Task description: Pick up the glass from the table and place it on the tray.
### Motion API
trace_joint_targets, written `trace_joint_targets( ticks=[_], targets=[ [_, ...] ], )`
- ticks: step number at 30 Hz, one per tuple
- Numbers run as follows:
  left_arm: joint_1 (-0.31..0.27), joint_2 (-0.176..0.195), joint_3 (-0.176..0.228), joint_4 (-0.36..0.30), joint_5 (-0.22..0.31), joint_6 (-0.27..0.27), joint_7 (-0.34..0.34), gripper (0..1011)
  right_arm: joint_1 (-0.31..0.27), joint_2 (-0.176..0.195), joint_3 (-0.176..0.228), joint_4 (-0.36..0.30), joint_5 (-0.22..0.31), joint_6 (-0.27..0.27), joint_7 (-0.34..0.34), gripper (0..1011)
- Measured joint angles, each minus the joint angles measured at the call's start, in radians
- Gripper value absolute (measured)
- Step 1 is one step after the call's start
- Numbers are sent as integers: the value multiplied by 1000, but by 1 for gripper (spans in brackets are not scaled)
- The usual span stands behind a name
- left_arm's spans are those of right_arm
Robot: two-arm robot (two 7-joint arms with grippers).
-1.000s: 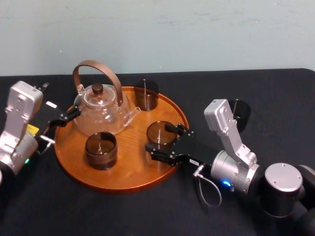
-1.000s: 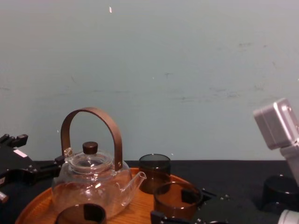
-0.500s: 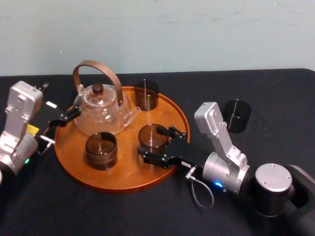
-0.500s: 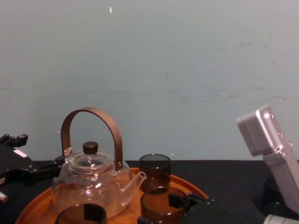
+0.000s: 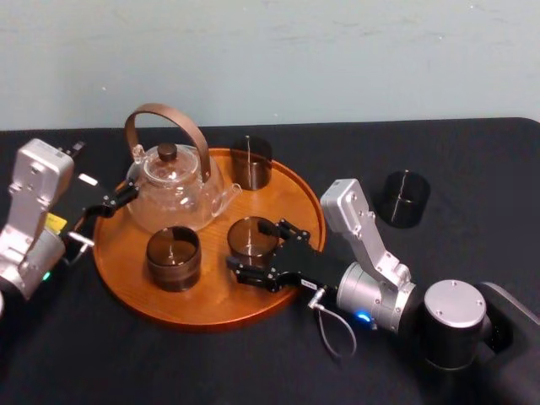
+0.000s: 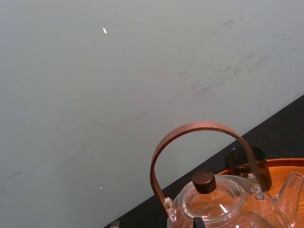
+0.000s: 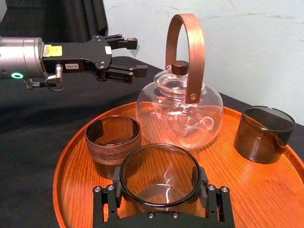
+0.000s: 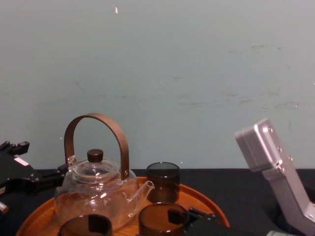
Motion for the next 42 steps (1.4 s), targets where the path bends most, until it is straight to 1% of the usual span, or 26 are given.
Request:
trace_joint_targets(
  ticks=[17, 20, 29, 42],
  targets=[
    [0, 0, 0, 0, 0, 0, 0, 1001, 13, -21, -13, 43, 3, -24, 20, 908],
    [0, 0, 0, 0, 0, 0, 0, 1002, 15, -24, -14, 54, 5, -35, 27, 908],
    [0, 0, 0, 0, 0, 0, 0, 1001, 20, -28, -16, 75, 11, -54, 39, 908],
    [0, 0, 0, 0, 0, 0, 0, 1001, 20, -29, -19, 87, 13, -62, 44, 908]
  ],
)
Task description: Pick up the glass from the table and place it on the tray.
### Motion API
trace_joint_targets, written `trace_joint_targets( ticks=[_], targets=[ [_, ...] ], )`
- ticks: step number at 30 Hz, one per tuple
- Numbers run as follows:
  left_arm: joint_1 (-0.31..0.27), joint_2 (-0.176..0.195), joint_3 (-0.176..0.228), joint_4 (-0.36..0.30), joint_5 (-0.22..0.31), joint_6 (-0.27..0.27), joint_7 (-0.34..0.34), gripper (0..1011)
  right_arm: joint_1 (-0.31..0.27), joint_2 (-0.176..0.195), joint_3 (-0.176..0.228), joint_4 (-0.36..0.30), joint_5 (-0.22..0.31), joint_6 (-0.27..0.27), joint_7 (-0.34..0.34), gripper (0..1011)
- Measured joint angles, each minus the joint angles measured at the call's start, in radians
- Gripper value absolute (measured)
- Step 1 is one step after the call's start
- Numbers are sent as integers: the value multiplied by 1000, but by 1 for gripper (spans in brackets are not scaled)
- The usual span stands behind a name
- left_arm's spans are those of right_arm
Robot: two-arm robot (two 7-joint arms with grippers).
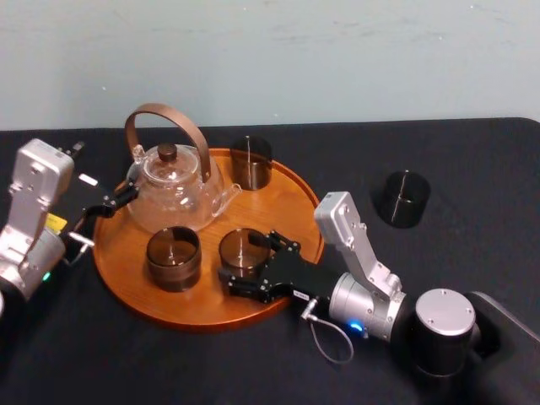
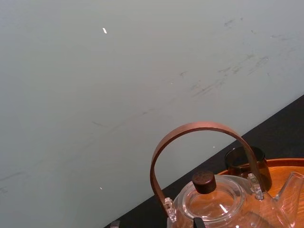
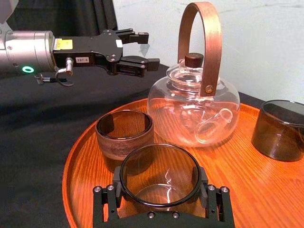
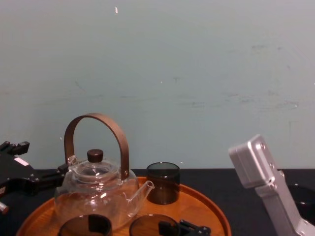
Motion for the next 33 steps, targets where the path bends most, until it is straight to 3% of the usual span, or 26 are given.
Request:
trace_joint_targets(
  ticks=[33],
  targets=[
    [0, 0, 0, 0, 0, 0, 0, 1001, 3, -8, -2, 24, 0, 10, -2, 908]
  ],
)
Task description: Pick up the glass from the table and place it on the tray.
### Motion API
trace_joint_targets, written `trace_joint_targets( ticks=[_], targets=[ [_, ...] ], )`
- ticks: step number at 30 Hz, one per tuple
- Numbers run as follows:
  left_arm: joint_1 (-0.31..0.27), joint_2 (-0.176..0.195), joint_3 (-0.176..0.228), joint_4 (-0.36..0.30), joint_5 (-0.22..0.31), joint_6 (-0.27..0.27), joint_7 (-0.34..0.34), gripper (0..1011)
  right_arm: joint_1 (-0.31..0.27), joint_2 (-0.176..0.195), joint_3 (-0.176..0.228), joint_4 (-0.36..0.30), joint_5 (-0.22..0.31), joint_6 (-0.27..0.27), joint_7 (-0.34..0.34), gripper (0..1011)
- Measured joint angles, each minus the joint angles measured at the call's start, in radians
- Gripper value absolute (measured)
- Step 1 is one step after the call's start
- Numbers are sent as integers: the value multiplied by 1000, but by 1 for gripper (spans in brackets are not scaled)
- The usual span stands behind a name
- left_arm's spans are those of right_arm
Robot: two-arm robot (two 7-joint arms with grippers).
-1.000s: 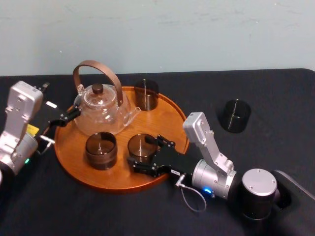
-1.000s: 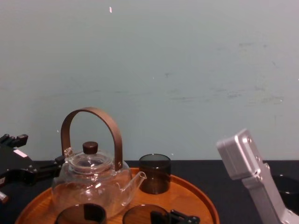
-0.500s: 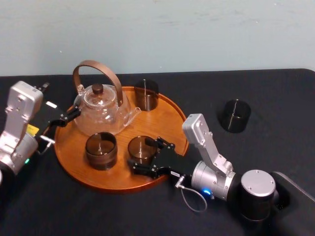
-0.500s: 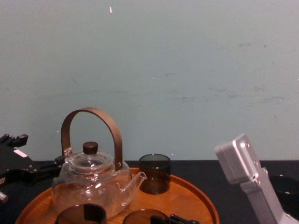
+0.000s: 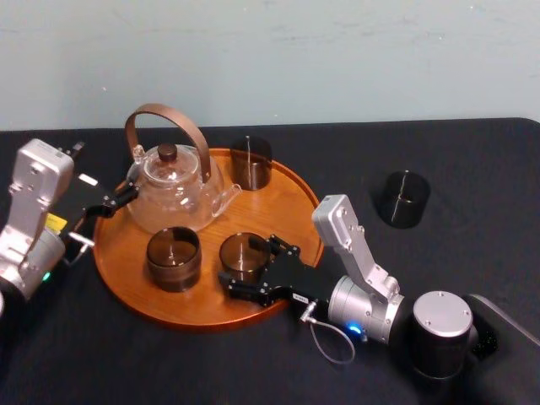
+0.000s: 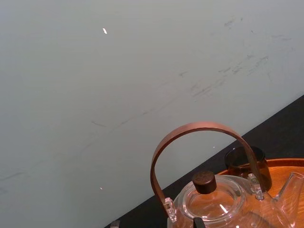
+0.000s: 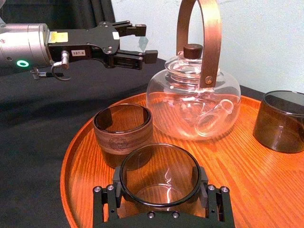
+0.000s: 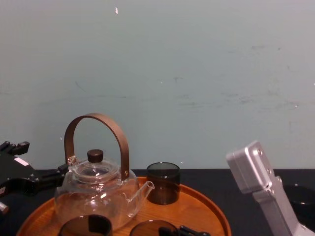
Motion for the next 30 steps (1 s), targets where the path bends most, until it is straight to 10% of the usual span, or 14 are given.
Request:
trace_joint_targets(
  ticks=[19, 30],
  targets=[
    [0, 0, 0, 0, 0, 0, 0, 1001, -3, 3, 3, -3, 4, -1, 4, 1002],
    [0, 0, 0, 0, 0, 0, 0, 1001, -45, 46, 16, -124, -3, -1, -20, 1002]
  ],
)
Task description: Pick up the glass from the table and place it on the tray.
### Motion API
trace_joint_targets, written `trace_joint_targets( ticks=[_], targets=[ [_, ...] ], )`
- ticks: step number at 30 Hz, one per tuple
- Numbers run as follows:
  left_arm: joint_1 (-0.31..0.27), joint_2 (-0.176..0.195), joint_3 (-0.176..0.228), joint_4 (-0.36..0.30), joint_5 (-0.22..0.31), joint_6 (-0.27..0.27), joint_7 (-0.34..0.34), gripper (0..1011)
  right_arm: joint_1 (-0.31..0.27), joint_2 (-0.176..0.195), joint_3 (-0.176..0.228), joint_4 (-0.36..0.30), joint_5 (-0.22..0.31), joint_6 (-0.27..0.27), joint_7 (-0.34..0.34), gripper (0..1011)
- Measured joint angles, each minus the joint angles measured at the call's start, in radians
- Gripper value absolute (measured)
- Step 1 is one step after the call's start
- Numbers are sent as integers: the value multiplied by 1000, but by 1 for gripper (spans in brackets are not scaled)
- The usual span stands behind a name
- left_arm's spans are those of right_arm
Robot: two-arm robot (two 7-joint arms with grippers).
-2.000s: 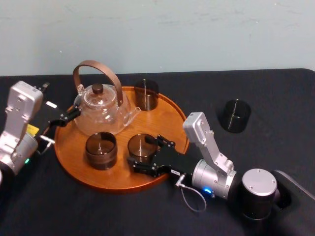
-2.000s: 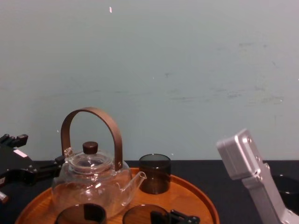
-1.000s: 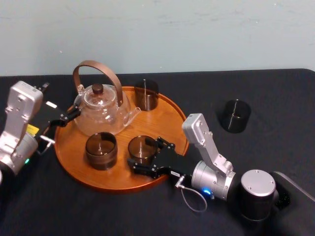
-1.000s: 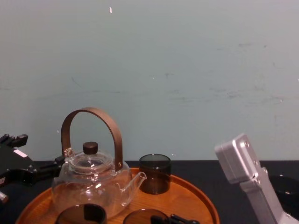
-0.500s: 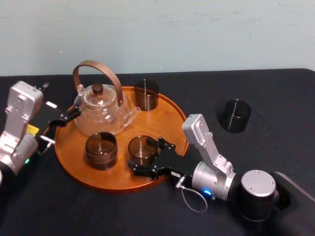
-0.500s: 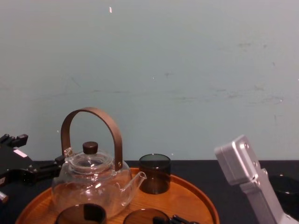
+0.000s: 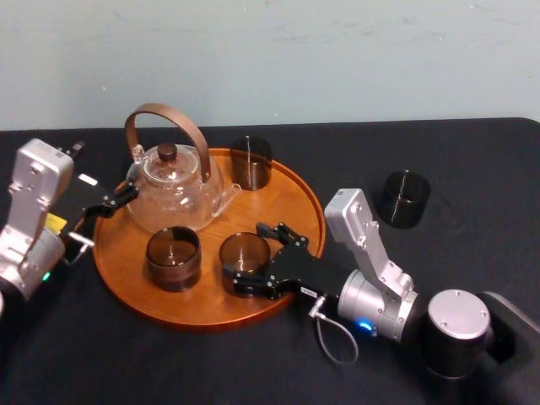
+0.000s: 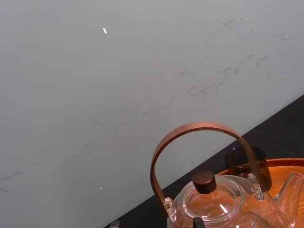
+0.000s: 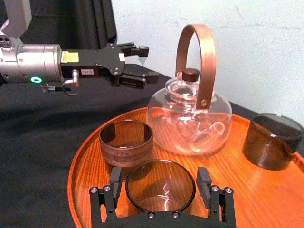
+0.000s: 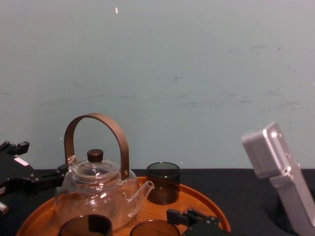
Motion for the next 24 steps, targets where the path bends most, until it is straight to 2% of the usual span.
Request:
trace_joint_targets(
  ticks=[13, 24],
  targets=[
    [0, 0, 0, 0, 0, 0, 0, 1001, -67, 55, 26, -149, -18, 30, -43, 1002],
    [0, 0, 0, 0, 0, 0, 0, 1001, -171, 124, 83, -257, 32, 16, -45, 1002]
  ],
)
